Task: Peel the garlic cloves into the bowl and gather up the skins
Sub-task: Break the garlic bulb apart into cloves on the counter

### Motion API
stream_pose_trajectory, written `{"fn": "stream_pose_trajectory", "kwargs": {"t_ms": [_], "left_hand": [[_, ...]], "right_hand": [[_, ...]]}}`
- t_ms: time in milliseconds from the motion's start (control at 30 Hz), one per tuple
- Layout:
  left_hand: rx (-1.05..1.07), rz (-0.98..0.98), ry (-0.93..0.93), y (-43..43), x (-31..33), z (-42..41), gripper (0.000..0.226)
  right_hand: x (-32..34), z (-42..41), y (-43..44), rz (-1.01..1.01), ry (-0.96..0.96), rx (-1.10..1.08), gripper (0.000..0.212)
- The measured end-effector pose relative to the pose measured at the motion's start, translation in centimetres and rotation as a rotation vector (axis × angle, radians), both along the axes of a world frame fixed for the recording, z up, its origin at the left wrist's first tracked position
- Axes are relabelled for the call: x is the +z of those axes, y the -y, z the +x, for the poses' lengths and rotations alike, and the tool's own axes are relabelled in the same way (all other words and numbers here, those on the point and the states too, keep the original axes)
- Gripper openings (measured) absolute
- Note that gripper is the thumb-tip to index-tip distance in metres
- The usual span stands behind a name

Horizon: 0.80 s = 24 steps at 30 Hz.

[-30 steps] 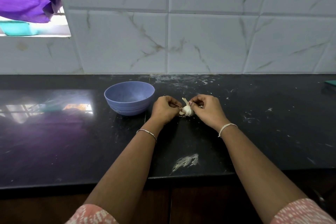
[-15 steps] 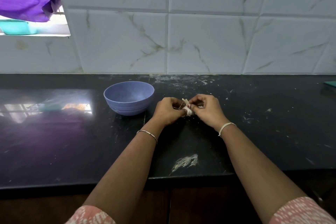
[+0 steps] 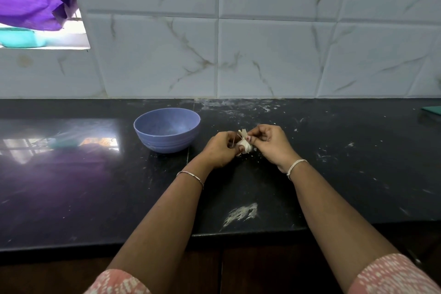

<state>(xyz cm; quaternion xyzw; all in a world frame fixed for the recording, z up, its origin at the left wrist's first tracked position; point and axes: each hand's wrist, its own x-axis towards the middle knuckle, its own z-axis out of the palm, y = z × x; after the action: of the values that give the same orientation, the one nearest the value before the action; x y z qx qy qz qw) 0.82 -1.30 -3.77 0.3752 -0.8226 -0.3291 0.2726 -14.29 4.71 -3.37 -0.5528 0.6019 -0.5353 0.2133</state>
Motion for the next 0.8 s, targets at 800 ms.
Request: {"fn": "stream_pose_trajectory", "kwargs": {"t_ms": [800], "left_hand": [[0.091,0.085,-0.003,-1.1,0.7,-0.5,0.028]], "right_hand": [[0.6,1.2,-0.3,-0.083,-0.454,-0.159,0.008]]}}
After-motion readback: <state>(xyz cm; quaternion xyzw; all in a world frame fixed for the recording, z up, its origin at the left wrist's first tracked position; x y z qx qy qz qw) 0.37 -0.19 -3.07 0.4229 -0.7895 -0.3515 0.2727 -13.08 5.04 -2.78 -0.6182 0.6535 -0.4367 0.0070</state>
